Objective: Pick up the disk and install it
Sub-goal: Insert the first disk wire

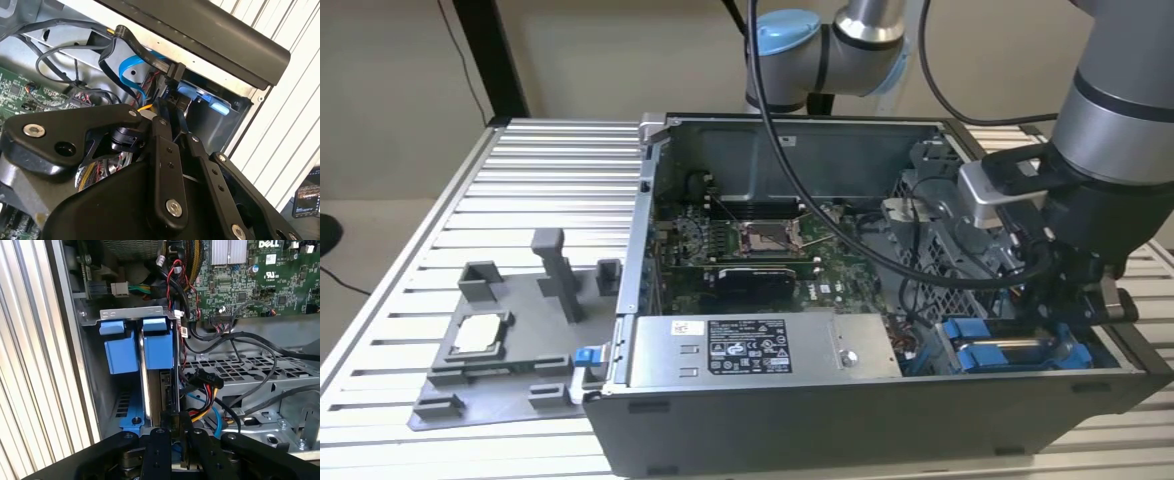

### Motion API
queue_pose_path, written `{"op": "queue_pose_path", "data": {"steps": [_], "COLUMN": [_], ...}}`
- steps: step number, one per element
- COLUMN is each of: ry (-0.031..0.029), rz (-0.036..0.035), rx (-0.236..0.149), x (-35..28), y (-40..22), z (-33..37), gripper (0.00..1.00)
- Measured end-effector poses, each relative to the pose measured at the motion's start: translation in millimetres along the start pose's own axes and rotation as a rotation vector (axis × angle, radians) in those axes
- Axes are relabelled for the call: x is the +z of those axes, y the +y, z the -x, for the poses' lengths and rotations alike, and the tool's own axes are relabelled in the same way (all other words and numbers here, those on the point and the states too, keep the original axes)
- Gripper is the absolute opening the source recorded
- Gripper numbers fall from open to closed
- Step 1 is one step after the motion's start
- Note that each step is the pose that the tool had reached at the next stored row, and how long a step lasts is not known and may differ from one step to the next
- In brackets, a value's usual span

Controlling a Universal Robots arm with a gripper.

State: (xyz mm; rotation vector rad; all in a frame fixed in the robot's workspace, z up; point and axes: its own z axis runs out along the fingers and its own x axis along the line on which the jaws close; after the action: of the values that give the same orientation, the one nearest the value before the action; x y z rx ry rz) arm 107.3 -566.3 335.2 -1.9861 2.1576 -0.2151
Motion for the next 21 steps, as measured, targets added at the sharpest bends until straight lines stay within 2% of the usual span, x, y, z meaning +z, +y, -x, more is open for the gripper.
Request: {"op": "queue_pose_path", "data": {"steps": [21], "ry": [0.0056], "rz": [-0.0007], "rx": [0.007], "x": [2.2], "y": [1.0], "z": [-1.5], "gripper": [0.00]}}
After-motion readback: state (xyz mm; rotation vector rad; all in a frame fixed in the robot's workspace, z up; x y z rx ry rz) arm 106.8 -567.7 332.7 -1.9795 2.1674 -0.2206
